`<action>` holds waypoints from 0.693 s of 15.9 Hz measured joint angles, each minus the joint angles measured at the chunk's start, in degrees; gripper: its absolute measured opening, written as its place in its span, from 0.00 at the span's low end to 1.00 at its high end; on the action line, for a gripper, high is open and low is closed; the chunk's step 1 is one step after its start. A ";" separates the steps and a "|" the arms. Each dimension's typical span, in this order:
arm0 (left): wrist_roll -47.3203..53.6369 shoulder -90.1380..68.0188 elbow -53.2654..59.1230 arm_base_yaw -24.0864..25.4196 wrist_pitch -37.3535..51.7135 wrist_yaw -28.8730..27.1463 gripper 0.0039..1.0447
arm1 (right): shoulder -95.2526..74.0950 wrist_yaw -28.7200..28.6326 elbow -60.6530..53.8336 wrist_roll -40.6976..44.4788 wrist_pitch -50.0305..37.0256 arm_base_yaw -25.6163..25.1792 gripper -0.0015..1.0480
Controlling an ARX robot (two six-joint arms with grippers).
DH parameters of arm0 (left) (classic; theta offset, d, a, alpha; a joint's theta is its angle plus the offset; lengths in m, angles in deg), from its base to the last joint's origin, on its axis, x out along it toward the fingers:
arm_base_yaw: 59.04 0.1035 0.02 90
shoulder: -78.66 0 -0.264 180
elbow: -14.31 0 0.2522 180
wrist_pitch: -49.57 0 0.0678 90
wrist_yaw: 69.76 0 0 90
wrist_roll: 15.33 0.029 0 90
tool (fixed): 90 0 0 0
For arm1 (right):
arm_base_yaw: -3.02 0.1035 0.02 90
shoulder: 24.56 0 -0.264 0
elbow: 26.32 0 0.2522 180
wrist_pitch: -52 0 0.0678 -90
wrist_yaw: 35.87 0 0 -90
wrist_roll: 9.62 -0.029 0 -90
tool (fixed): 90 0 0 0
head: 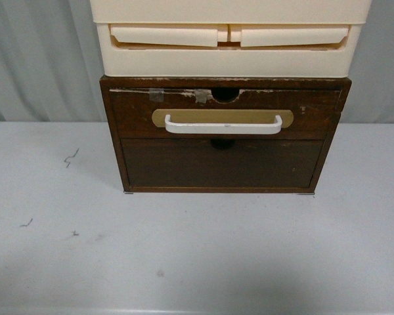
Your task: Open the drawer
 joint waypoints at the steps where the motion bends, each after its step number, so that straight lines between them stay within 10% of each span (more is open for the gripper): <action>1: 0.00 0.00 0.00 0.00 0.00 0.00 0.94 | 0.00 0.00 0.00 0.00 0.02 0.00 0.94; 5: -6.93 -20.37 -10.34 -5.05 -14.19 -16.13 0.94 | -20.37 -7.98 7.82 1.07 7.21 -4.70 0.94; 11: -39.76 -66.01 -24.94 -9.60 23.85 1.62 0.94 | -64.35 -24.39 18.32 -30.62 -27.08 2.14 0.94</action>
